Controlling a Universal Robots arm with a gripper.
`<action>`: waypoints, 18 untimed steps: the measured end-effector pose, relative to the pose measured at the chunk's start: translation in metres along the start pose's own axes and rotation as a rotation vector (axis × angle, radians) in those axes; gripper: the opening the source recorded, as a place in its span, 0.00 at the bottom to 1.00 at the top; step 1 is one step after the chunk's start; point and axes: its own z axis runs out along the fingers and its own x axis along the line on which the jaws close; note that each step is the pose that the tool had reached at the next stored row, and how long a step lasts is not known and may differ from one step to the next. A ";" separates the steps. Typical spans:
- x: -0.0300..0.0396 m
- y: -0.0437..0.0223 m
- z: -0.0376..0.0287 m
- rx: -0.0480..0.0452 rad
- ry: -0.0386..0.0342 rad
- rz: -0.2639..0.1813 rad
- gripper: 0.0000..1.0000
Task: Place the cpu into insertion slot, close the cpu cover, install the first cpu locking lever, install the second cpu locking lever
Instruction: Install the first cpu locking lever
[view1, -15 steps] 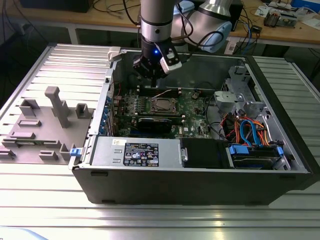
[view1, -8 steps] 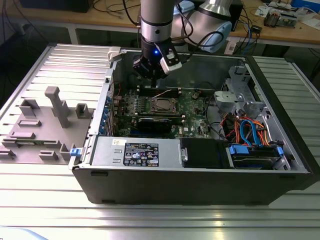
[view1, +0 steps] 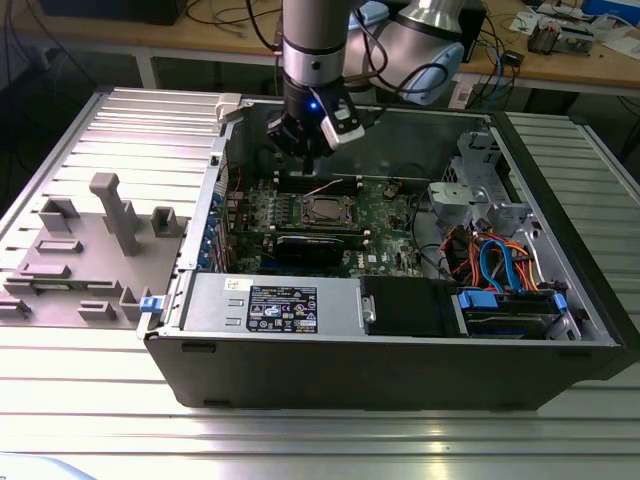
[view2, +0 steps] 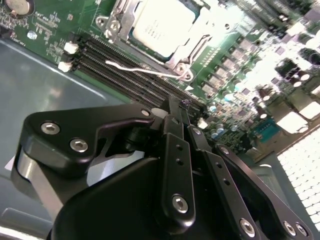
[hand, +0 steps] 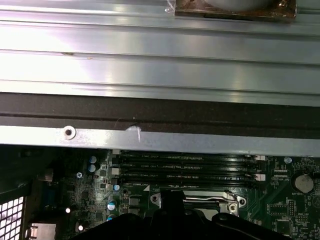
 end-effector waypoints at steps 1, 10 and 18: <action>-0.0010 -0.0002 0.0006 -0.0060 -0.0003 0.000 0.11; -0.0096 -0.0015 0.0079 0.0052 0.0002 0.000 0.11; -0.0209 -0.0030 0.0160 0.0059 0.0004 0.000 0.11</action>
